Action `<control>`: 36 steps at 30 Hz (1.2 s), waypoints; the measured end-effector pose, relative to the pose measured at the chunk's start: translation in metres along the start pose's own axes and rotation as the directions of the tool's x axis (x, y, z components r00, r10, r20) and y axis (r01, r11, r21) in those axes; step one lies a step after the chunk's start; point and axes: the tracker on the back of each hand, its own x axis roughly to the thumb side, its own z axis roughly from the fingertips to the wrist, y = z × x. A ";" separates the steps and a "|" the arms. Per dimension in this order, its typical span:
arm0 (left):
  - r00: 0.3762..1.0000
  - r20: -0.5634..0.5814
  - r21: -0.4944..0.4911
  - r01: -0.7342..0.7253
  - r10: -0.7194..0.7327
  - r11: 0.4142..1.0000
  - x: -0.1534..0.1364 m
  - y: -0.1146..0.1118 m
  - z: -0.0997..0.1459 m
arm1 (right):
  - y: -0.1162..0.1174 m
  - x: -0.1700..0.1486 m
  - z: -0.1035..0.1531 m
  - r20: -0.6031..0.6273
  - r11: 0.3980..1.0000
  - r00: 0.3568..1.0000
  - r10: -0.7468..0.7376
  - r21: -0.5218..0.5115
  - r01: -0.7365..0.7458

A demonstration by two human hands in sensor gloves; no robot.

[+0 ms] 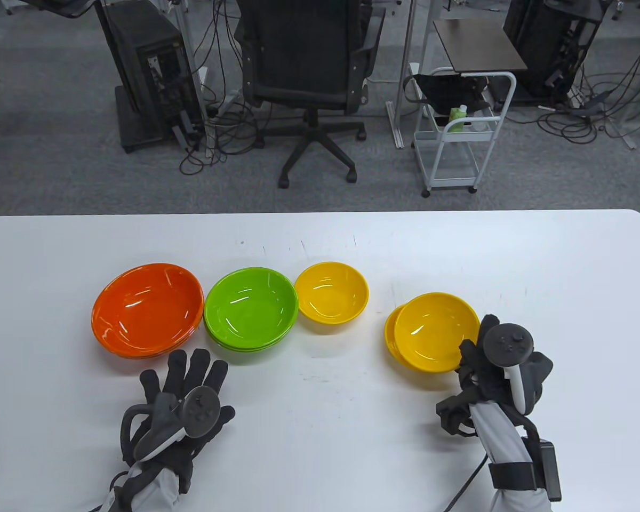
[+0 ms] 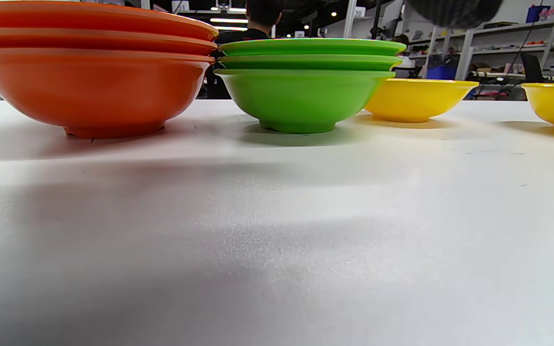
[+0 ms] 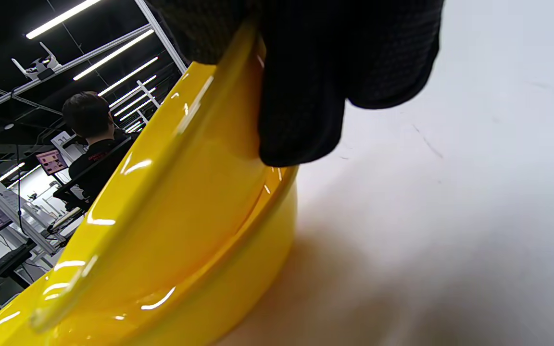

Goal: Nest bowls by color group

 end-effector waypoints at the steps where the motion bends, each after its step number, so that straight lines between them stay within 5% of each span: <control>1: 1.000 0.000 0.000 -0.002 0.002 1.000 0.000 0.000 0.000 | 0.001 -0.002 -0.001 -0.008 1.000 1.000 0.003 0.001 -0.003; 15: 1.000 0.003 -0.006 0.002 -0.002 1.000 0.001 -0.001 0.000 | 0.010 0.005 0.000 0.006 0.997 0.997 0.083 -0.005 -0.083; 27: 1.000 0.012 -0.014 0.017 -0.017 1.000 0.004 -0.003 0.000 | 0.025 0.003 0.003 0.038 0.969 0.975 0.219 0.107 -0.222; 36: 1.000 0.010 -0.013 0.029 -0.028 1.000 0.007 -0.003 0.000 | 0.021 0.018 0.027 0.217 0.943 0.930 0.295 0.088 -0.320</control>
